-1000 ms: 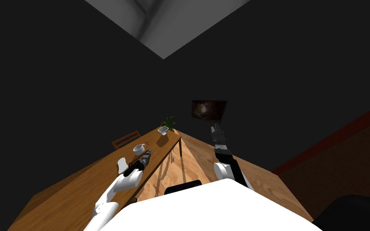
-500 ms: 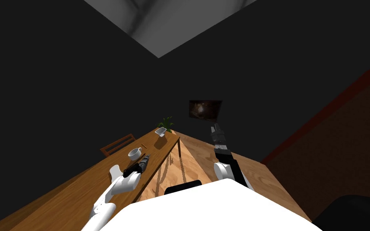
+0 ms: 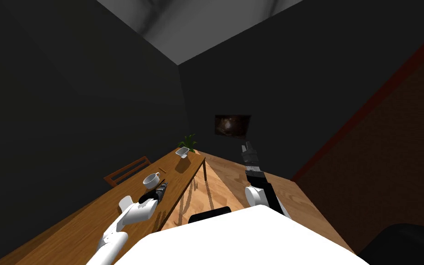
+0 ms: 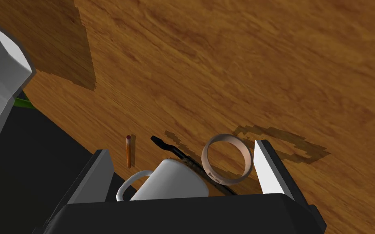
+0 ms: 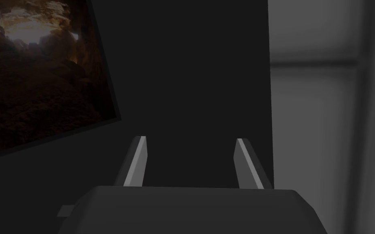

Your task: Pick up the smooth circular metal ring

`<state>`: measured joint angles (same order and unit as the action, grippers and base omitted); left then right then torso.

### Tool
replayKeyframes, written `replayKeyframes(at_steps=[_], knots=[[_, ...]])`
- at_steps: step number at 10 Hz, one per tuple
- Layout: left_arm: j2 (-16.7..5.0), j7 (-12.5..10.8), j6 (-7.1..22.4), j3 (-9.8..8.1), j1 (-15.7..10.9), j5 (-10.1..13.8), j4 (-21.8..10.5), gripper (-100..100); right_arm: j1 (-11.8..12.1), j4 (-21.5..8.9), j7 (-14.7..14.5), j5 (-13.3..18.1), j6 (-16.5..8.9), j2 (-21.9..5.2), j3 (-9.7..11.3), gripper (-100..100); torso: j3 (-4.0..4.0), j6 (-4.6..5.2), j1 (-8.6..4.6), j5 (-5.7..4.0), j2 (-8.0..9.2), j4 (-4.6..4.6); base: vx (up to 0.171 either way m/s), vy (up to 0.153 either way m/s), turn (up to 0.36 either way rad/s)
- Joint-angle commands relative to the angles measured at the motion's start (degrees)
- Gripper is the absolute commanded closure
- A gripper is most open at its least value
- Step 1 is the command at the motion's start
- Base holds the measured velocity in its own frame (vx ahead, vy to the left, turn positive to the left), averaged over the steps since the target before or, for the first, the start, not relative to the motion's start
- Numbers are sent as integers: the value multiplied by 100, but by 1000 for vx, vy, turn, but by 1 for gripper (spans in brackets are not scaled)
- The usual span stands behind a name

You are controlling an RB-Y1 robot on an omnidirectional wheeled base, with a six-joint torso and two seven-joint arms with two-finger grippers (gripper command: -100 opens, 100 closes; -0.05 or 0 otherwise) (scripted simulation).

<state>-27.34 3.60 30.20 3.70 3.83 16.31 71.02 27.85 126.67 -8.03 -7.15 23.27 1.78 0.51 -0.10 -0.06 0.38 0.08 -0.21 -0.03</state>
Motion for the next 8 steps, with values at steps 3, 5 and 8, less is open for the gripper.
replayKeyframes(at_steps=[3,5,8], knots=[[-345,-109,372,135,-122,107,-513,-100,0,0,0,0,0,0,0,0,0,-2,5,2,1,0,0,88,-160],[-369,-86,342,157,-201,146,-646,-100,0,0,0,0,0,0,0,0,4,-1,2,1,7,1,-14,58,-104],[-242,-82,124,134,-260,30,-950,-100,1,0,0,0,0,1,0,0,-3,-3,-24,-4,-6,-1,21,21,-16]])
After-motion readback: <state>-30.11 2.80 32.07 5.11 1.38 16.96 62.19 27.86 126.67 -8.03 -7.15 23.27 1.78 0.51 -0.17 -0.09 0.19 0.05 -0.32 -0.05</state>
